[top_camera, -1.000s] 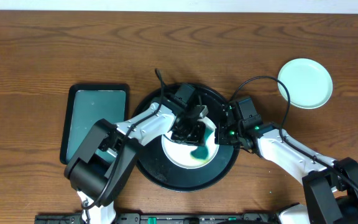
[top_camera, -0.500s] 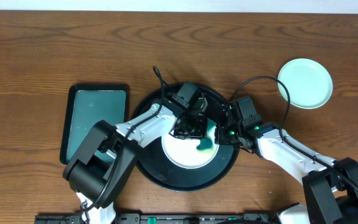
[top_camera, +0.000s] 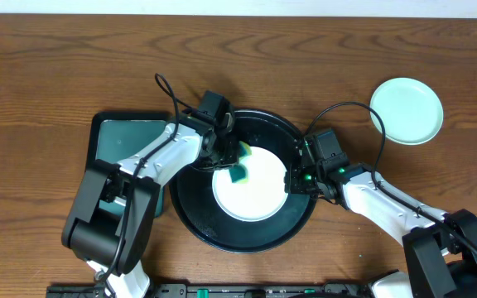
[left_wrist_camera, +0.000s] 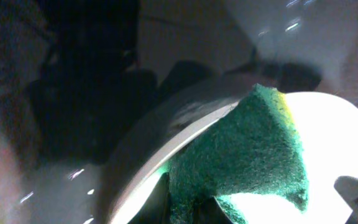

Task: Clean dirty plates on tray and stack at the side
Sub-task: 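Return the sponge to the water tray with the left gripper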

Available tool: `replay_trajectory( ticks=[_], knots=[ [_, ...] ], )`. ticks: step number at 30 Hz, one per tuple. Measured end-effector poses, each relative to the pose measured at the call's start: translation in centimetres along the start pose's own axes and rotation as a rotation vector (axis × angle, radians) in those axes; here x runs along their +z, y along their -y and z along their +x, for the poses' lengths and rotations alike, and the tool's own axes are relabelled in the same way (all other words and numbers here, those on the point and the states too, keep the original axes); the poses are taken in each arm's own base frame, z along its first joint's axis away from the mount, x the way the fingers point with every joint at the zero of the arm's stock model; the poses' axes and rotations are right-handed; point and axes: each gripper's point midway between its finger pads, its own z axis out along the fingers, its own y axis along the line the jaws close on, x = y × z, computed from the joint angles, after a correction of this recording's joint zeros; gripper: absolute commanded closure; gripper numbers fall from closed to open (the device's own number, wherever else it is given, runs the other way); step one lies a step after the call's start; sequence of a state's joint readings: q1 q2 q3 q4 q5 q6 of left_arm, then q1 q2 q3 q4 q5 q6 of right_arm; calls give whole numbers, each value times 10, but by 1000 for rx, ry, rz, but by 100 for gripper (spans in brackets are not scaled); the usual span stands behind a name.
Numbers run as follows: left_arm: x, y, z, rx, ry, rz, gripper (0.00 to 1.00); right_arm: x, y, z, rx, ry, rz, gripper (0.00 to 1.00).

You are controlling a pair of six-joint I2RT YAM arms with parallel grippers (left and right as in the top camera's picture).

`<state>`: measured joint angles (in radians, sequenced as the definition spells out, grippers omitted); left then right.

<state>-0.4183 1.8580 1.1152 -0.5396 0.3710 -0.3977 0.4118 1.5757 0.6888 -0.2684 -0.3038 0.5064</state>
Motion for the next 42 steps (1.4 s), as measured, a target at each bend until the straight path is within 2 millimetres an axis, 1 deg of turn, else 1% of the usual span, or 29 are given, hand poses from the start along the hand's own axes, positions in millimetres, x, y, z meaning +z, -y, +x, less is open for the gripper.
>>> replay_trajectory(
  ticks=[4, 8, 10, 14, 16, 18, 20, 25, 28, 30, 32, 36, 38, 42],
  knots=[
    [-10, -15, 13, 6, -34, -84, 93, 0, 0, 0, 0, -1, -1, 98],
    [-26, -20, 23, 10, -43, -128, 93, 0, 0, 0, 0, -1, -2, 98],
    [-43, -20, 24, 18, -12, -142, 93, 0, 0, 0, 0, -1, -2, 99],
    [-92, -21, 20, 15, 109, -155, 93, 0, 0, 0, 0, -1, -2, 98],
    [-114, -27, 18, 1, 171, -169, 93, 0, 0, 0, 0, -1, -2, 99],
    [-132, -39, 15, -32, 220, -192, 93, 0, 0, 0, 0, -1, -2, 98],
    [-142, -56, 12, -79, 245, -223, 93, 0, 0, 0, 0, -1, -2, 98],
    [-154, -104, 3, -226, 264, -292, 93, 0, 0, 1, 0, -2, -2, 98],
    [-157, -136, -2, -323, 269, -323, 93, 0, 0, 1, 0, -2, -2, 98],
    [-155, -152, -6, -370, 267, -336, 93, 0, 0, 1, 1, -3, -2, 99],
    [-150, -164, -9, -401, 255, -347, 93, 0, 0, 1, 0, -3, -2, 98],
    [-126, -183, -14, -435, 199, -370, 93, 0, 0, 1, 0, -3, -2, 98],
    [-109, -189, -15, -442, 161, -380, 93, 0, 0, 1, 0, -3, -2, 99],
    [-84, -199, -14, -452, 103, -392, 93, 0, 0, 1, 0, -3, -2, 98]
  ],
)
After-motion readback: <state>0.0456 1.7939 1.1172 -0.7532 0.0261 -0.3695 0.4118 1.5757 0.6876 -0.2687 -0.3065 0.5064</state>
